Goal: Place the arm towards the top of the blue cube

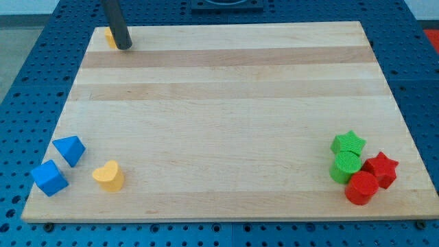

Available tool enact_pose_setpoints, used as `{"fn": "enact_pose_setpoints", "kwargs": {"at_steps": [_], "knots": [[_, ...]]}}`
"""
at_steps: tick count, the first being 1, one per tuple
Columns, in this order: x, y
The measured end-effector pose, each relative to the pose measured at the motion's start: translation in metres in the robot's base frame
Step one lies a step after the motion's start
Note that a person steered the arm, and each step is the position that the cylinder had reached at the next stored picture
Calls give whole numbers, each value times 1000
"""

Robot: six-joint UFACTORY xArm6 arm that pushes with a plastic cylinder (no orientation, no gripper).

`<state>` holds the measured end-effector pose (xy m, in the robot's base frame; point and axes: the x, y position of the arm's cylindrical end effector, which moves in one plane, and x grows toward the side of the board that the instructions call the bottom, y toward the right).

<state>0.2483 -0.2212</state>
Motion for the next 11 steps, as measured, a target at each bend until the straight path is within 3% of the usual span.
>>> {"fn": "enact_pose_setpoints", "kwargs": {"at_steps": [3,5,6,7,8,9,10,11], "knots": [[9,10],[65,40],[65,11],[87,-54],[131,-83],[139,-84],[220,-84],[250,-84]]}}
